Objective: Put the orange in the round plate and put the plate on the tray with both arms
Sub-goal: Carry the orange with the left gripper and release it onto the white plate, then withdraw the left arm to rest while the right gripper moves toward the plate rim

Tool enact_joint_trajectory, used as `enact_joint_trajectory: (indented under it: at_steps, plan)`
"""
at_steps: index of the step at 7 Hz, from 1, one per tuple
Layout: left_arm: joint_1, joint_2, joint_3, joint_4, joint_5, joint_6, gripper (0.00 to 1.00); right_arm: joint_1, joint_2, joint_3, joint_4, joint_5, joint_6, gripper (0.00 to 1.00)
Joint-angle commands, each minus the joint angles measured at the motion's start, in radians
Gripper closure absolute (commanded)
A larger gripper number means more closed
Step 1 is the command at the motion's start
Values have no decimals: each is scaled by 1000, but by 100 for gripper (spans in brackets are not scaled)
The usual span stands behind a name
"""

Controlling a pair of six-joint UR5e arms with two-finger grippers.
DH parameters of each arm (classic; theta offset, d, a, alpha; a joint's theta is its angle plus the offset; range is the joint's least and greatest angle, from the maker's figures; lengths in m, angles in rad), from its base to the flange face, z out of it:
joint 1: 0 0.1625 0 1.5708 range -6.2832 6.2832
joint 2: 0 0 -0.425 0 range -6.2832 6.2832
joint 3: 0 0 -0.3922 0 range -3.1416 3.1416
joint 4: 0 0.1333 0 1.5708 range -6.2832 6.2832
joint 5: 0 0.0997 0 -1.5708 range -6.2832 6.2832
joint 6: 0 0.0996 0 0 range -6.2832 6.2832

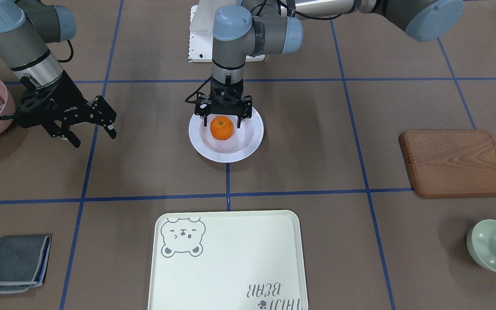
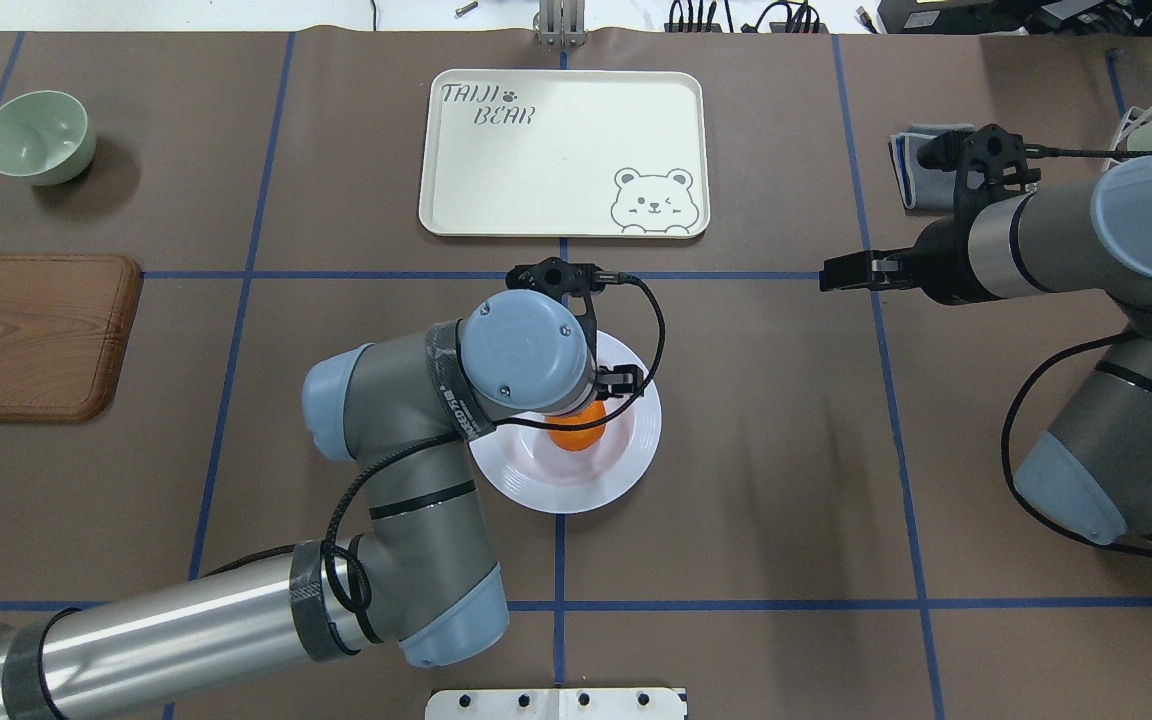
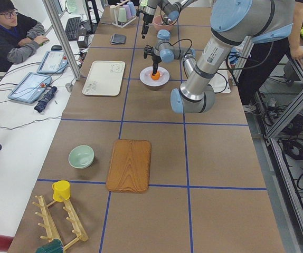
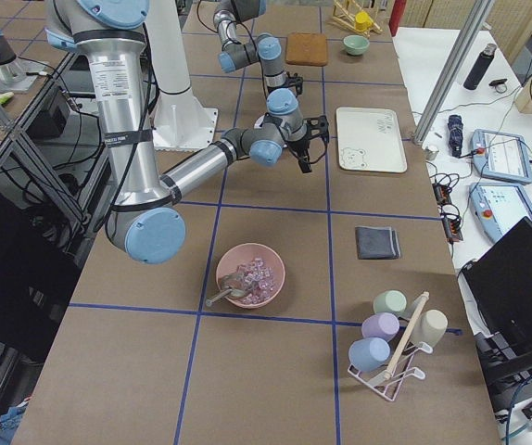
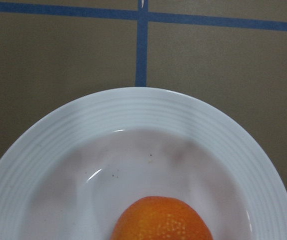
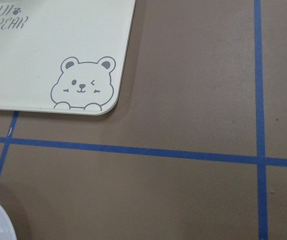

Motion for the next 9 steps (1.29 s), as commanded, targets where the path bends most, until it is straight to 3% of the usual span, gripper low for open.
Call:
enact_joint_trajectory:
  at_steps: [1, 2, 4, 6, 7, 8, 9]
  plan:
    - [-205, 100, -120, 90, -169, 283, 2, -43, -6, 23, 0, -5, 154, 0]
    - [-340, 165, -128, 93, -258, 441, 2, -77, -6, 23, 0, -30, 323, 0]
    - [-605, 283, -113, 98, -346, 826, 1, -123, 0, 23, 0, -51, 459, 5]
    - [-821, 325, -40, 192, -432, 1168, 1, -174, 9, 32, 0, -131, 536, 4]
    - [-938, 369, 17, 237, -561, 1276, 1, -191, 20, 33, 0, -153, 550, 3]
    - [-1005, 473, 114, 225, -593, 1295, 1, -211, 15, 58, -1, -191, 599, 3]
    - [-1122, 499, 199, 136, -598, 1321, 1, -237, 12, 72, -1, -239, 639, 2]
